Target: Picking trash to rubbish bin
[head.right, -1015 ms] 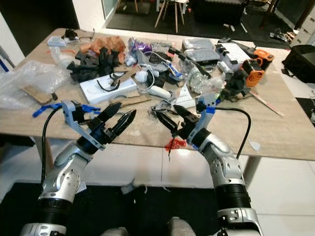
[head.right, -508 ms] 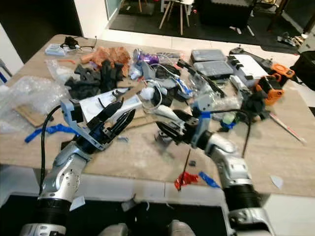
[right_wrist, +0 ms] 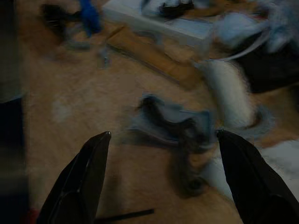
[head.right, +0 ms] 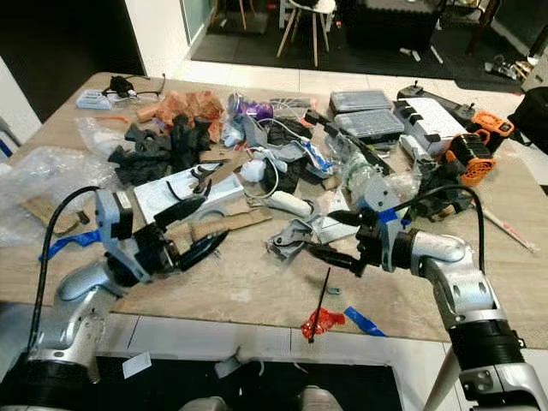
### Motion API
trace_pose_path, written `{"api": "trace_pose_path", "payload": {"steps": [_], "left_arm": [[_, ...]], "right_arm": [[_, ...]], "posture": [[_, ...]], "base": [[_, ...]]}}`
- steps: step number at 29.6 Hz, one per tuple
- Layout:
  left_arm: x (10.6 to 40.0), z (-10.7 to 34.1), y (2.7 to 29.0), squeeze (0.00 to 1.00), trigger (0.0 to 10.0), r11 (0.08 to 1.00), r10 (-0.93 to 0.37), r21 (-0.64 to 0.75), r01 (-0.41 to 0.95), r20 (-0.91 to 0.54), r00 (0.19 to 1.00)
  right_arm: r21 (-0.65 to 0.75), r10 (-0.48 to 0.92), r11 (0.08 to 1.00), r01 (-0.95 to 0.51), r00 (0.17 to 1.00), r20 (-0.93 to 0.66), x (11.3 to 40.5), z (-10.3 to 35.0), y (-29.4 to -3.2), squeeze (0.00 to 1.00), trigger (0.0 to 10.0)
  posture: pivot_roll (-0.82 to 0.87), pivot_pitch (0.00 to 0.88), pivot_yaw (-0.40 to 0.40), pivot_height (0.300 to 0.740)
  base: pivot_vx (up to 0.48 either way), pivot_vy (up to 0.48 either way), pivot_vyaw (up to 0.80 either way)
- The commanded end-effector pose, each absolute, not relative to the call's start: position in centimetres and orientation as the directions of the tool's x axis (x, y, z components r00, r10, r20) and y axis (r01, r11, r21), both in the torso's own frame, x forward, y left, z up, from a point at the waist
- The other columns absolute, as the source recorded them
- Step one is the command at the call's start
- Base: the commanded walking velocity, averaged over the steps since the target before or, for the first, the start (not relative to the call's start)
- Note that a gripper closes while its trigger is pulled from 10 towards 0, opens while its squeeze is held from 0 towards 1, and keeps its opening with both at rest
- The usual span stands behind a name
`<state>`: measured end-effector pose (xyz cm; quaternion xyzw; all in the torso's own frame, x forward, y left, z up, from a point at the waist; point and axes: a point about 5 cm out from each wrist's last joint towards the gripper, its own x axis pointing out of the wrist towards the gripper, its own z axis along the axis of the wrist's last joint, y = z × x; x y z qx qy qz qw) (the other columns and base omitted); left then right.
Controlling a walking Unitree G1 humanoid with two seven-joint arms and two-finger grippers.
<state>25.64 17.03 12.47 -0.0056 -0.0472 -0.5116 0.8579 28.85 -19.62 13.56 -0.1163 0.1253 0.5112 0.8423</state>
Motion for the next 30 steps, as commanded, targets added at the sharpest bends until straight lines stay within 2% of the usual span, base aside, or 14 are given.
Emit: {"api": "trace_pose_path", "payload": {"steps": [1,4,6,12,16,30], "left_arm": [[25.2,12.1,17.6,0.0,10.0,0.441,-0.894,0.113,0.891,-0.04,0.447],[25.3,12.1,18.2,0.0,10.0,0.45,-0.876,0.179,0.875,-0.106,0.471],[25.5,12.2,18.4,0.0,10.0,0.468,-0.857,0.217,0.857,-0.125,0.499],[26.1,12.1,17.9,0.0,10.0,0.479,-0.844,0.231,0.847,-0.142,0.517],[26.2,12.2,17.8,0.0,10.0,0.478,-0.844,0.239,0.845,-0.143,0.517],[26.0,12.7,17.3,0.0,10.0,0.47,-0.846,0.262,0.843,-0.139,0.515]], "right_arm": [[-0.043,0.83,0.411,-0.911,0.393,-0.395,28.2,12.6,-19.8,0.0,10.0],[-0.052,0.827,0.399,-0.915,0.384,-0.41,28.2,12.4,-19.7,0.0,10.0],[-0.087,0.811,0.415,-0.906,0.412,-0.415,28.7,12.4,-19.7,0.0,10.0],[-0.2,0.753,0.448,-0.871,0.489,-0.441,30.3,11.9,-20.0,0.0,10.0],[-0.218,0.737,0.446,-0.868,0.495,-0.46,30.8,11.6,-20.2,0.0,10.0],[-0.211,0.776,0.33,-0.92,0.392,-0.494,31.6,11.3,-19.5,0.0,10.0]], "posture": [[0.01,0.0,-0.031,0.74],[0.01,0.0,-0.031,0.74],[0.01,0.0,-0.028,0.74],[0.01,0.0,-0.024,0.74],[0.01,0.0,-0.024,0.74],[0.02,0.0,-0.032,0.74]], "base": [[0.0,0.0,0.0],[0.0,0.0,0.0],[0.0,0.0,0.0],[0.0,0.0,0.0],[0.0,0.0,0.0],[0.0,0.0,0.0]]}}
